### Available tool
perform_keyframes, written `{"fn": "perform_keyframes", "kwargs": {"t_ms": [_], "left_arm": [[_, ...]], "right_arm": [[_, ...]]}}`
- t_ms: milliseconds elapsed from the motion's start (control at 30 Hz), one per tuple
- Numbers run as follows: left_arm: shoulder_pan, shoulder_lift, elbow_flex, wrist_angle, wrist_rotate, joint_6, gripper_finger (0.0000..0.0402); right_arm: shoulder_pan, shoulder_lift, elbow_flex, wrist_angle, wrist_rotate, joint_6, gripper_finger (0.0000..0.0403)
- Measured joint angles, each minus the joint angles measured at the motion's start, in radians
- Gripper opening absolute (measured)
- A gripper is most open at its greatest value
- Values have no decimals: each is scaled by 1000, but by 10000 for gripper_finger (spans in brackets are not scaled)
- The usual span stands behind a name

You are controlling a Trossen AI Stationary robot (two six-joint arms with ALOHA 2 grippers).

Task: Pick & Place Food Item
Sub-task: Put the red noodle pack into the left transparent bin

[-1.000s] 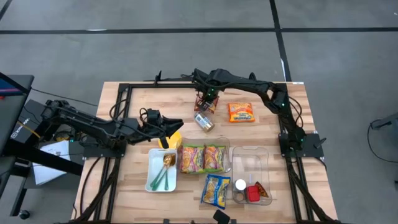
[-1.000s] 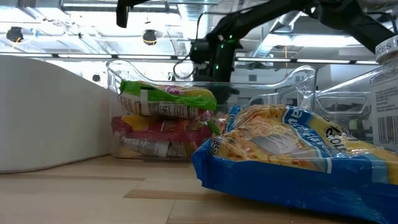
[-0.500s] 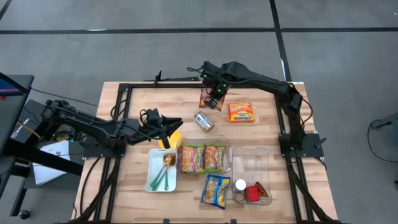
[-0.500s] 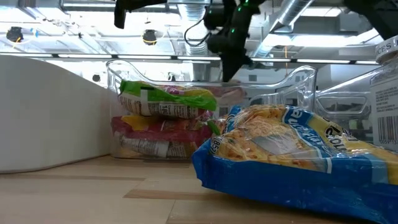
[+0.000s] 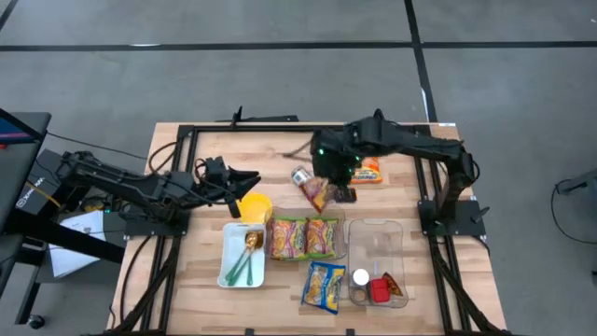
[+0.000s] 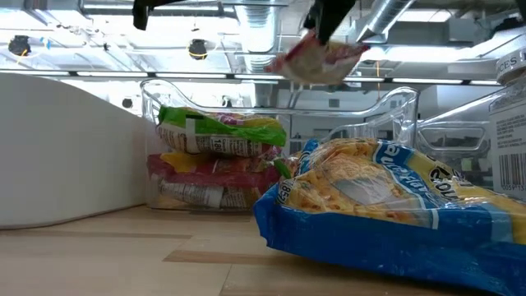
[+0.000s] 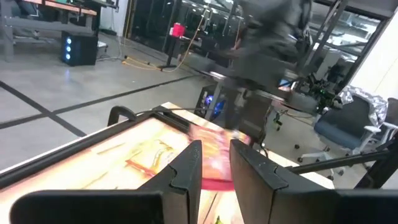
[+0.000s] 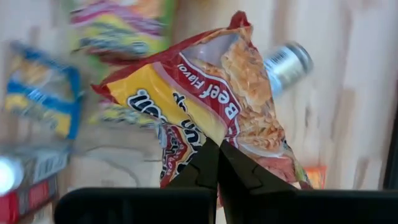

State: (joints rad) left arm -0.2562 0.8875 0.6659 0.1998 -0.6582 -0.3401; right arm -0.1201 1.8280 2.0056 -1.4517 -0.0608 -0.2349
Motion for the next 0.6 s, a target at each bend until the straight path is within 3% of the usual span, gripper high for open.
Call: {"fn": "perform_keyframes", "kwargs": {"t_ms": [200,433,600], "left_arm": [[0,-48,0,-50,6,0,76],[-1,-50,0,-54,84,0,76],[-1,-48,0,-55,121,0,76]], "right_arm": [[134,-18,0,-33,-41,-230,0],[247,-12,0,-51,-95,-555,0],[278,4,-11,-33,-96,-618,0]]}}
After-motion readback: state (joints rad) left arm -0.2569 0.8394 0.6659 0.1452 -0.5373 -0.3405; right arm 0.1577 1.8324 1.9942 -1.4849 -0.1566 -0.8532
